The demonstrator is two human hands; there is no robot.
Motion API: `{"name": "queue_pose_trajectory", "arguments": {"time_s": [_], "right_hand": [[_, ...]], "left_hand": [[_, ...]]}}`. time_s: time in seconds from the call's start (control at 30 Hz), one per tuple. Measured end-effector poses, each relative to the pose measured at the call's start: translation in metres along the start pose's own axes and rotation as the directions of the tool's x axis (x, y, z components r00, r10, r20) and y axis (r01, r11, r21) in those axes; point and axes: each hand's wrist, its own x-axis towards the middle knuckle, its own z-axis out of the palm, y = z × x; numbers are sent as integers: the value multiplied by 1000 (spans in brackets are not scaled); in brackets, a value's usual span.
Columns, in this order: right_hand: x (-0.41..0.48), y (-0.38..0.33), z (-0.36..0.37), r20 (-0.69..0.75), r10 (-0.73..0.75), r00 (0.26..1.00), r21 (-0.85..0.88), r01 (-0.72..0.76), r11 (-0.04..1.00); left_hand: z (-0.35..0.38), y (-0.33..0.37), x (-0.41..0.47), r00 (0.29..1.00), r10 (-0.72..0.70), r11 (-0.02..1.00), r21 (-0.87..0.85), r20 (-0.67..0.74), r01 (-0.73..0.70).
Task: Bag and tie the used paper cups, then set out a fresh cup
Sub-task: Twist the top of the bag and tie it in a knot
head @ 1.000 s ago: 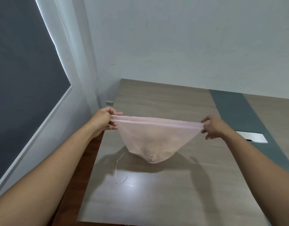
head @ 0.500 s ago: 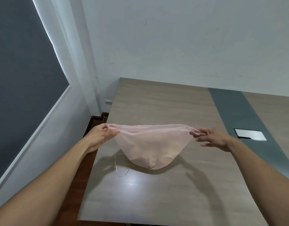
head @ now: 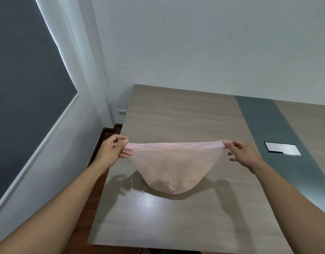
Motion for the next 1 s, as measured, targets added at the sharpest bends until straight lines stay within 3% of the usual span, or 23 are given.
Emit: {"name": "queue_pose_trajectory", "arguments": {"time_s": [0.17, 0.33, 0.43, 0.53, 0.6, 0.67, 1.0], "right_hand": [[-3, -5, 14, 44, 148, 988, 351, -154, 924], [-5, -6, 28, 129, 204, 970, 606, -240, 758], [2, 4, 32, 155, 209, 966, 801, -246, 546], [10, 10, 34, 155, 240, 958, 906, -235, 352], [11, 13, 35, 147, 285, 947, 901, -247, 357], [11, 19, 36, 133, 326, 936, 869, -269, 416], [7, 31, 36, 104, 340, 935, 774, -291, 562]], "left_hand": [[4, -5, 5, 985, 133, 955, 281, -108, -98], [10, -10, 3, 982, 98, 907, 421, -159, -23], [14, -17, 7, 979, -113, 935, 316, -168, 162], [14, -17, 7, 938, -346, 935, -83, -8, 345], [11, -13, 4, 915, -386, 873, -273, 118, 404], [8, -9, 1, 905, -377, 831, -359, 197, 424], [3, -8, -2, 898, -335, 784, -445, 284, 433]]}}
